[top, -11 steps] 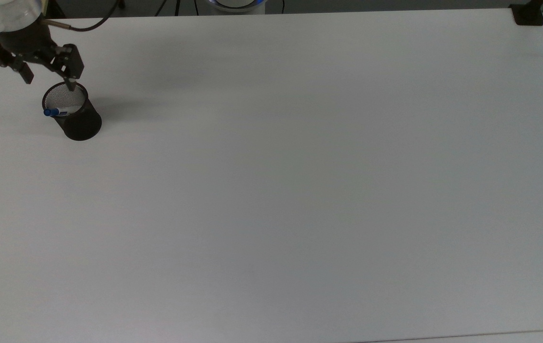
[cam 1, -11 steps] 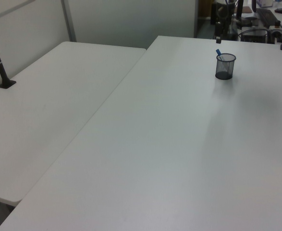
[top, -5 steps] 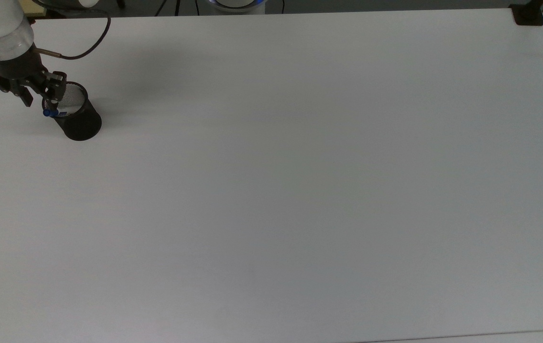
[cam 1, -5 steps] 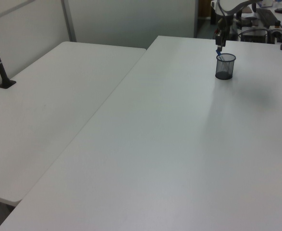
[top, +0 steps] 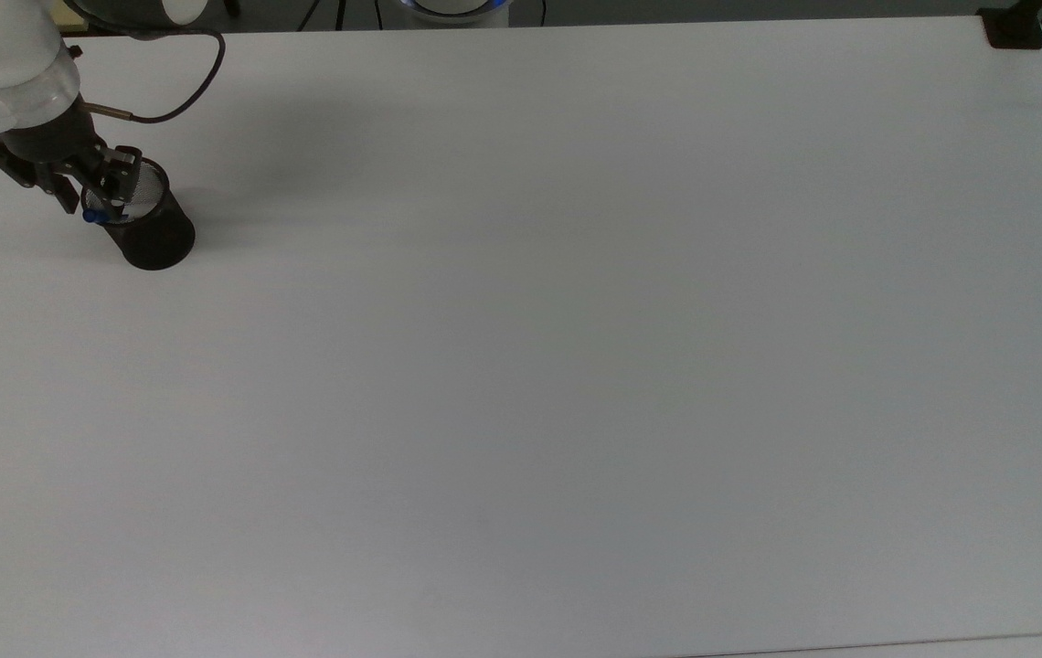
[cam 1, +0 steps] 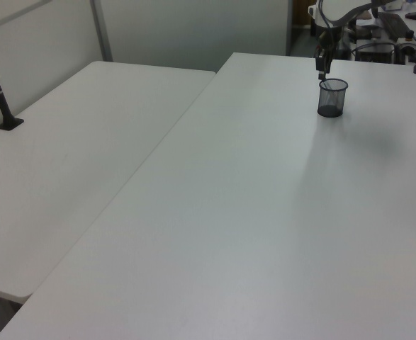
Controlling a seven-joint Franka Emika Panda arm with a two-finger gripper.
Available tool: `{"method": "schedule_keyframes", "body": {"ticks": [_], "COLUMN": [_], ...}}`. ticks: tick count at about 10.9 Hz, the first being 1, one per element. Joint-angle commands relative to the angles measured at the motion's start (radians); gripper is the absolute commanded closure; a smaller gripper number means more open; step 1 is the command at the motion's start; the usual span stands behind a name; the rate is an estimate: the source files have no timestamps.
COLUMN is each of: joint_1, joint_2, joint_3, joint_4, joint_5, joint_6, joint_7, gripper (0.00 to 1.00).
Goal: Remove the marker
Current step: 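Lower the gripper and close it on the blue-capped marker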
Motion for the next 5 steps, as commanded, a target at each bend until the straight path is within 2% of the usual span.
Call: {"method": "schedule_keyframes", "body": {"ticks": [1, 5], "joint_1": [0.004, 0.004], "joint_2": [-0.002, -0.009], "joint_3": [0.001, 0.001], "joint_4": [-0.020, -0.014], "joint_5": [0.004, 0.007], "joint_6": [0.029, 0.022], "joint_7": [-0.004, -0.007], "gripper": [0.70, 0.86]}}
